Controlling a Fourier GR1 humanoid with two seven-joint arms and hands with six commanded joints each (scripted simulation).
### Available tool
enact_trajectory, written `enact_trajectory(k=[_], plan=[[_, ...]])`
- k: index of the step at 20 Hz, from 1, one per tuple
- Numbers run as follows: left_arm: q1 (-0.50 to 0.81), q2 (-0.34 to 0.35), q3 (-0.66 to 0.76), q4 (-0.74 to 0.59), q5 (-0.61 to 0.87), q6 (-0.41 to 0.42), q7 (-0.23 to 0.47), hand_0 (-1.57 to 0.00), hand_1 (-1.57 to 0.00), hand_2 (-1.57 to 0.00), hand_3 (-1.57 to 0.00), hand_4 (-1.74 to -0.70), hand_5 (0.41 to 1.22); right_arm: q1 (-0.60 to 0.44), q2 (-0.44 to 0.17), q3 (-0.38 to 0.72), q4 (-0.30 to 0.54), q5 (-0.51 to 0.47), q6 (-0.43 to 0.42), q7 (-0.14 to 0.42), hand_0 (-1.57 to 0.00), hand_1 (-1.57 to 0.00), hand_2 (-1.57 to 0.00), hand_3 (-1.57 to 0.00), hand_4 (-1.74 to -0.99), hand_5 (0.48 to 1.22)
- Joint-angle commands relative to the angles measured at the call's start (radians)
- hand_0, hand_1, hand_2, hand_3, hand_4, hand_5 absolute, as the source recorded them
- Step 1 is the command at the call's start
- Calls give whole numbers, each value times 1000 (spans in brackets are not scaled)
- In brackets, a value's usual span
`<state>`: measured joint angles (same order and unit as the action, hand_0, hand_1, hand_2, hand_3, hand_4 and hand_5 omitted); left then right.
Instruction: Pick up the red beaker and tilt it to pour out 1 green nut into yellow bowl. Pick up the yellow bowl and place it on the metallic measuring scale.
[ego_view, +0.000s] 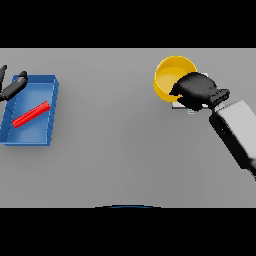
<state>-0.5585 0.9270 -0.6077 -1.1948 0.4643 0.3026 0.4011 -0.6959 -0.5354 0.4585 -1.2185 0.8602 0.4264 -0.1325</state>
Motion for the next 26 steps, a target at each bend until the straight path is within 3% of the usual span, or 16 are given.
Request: enact_trajectory(k=[1,7,11,16,19,21,22,23,26], plan=[[3,3,1,4,-2,0,-4,1,1,1,1,-737,730,-11,-7,-11,32,2,-14,-16,-1570,-1571,-1540,-1143,-1741,1221],[11,11,-6,-10,-7,2,5,1,1,1,1,-719,725,-35,2,-43,212,22,-102,-33,-1571,-1571,-1500,-1169,-1741,1221],[5,14,-2,-16,-3,2,15,1,1,1,1,-726,713,-74,21,-68,339,28,-136,-42,-1571,-1571,-1451,-1295,-1741,1221],[11,7,-4,-2,-5,-4,2,1,1,1,1,-729,714,-81,48,-89,423,12,-138,-66,-1548,-1571,-1393,-1407,-1741,1221],[9,10,-7,-12,-6,-1,16,1,1,1,1,-727,712,-89,54,-100,451,6,-127,-56,-1417,-1571,-1363,-1487,-1741,1221],[2,11,-6,-7,-4,-7,23,1,1,1,1,-727,715,-84,54,-101,446,1,-111,-55,-1397,-1571,-1385,-1363,-1741,1221],[-2,4,-7,3,-5,-11,22,1,1,1,1,-729,717,-83,58,-105,444,-3,-108,-52,-1332,-1459,-1423,-1198,-1741,1221],[-5,-1,-6,17,-5,-15,18,1,1,1,1,-730,720,-75,50,-111,444,-10,-107,-81,-1128,-1322,-1330,-1057,-1701,1221],[0,-5,-7,0,0,-13,13,1,1,1,1,-732,729,-79,52,-118,456,-12,-91,-55,-577,-828,-913,-742,-1588,1016]])
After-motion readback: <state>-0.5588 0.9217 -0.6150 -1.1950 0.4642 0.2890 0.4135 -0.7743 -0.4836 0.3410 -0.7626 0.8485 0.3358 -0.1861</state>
